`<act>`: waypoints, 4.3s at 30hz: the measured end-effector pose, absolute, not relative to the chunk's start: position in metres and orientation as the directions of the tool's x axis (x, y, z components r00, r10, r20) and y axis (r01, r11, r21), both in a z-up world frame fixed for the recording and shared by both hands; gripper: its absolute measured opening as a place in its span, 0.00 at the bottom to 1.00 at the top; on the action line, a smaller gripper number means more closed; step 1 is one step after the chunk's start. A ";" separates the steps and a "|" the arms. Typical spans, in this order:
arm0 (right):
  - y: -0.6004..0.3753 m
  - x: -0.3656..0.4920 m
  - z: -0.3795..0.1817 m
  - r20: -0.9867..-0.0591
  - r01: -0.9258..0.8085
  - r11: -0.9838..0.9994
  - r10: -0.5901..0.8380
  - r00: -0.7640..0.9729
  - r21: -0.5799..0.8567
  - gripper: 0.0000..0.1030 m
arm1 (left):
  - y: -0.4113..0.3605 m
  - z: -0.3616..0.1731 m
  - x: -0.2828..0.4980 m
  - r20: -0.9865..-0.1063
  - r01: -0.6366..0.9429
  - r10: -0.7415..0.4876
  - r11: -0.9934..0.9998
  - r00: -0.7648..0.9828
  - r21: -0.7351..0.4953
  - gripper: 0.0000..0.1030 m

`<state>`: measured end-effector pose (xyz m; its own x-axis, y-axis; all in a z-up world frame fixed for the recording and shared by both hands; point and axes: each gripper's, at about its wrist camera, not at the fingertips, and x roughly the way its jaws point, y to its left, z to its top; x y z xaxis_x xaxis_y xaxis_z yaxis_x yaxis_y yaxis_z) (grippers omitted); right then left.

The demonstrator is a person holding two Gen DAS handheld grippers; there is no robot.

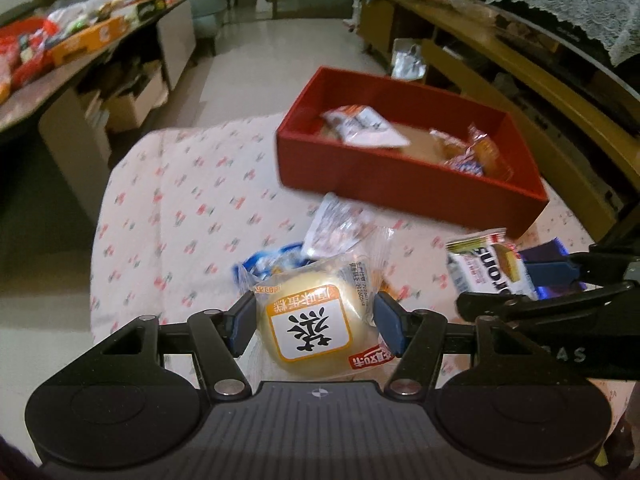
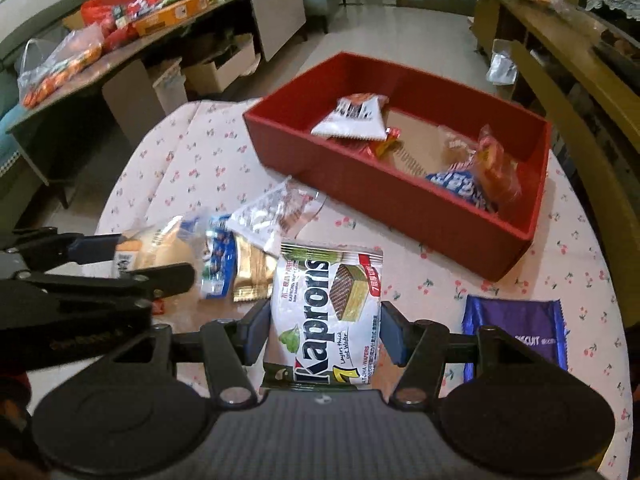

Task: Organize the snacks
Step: 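Carry the bread bun and Kaprons wafer toward the red box, then open both grippers to drop the bun and wafer into the box, then grasp the white printed bag with left gripper while right grasps purple Wafer Biscuit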

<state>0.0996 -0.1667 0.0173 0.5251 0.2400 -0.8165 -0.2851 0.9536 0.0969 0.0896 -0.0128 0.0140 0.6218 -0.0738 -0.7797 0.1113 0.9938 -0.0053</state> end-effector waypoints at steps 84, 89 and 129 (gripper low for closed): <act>-0.226 0.233 0.036 -0.733 -0.085 0.995 0.100 0.673 0.059 0.80 | -0.052 0.031 0.232 -0.711 0.111 -0.066 0.994 0.700 0.017 0.76; -0.213 0.208 0.042 -0.739 -0.130 0.990 0.131 0.661 0.059 0.80 | -0.024 0.029 0.202 -0.745 0.078 -0.054 0.997 0.665 -0.003 0.77; -0.317 0.151 -0.038 -0.894 0.155 0.979 0.052 0.444 0.134 0.83 | -0.084 -0.026 0.117 -0.872 0.356 -0.241 0.931 0.426 -0.083 0.51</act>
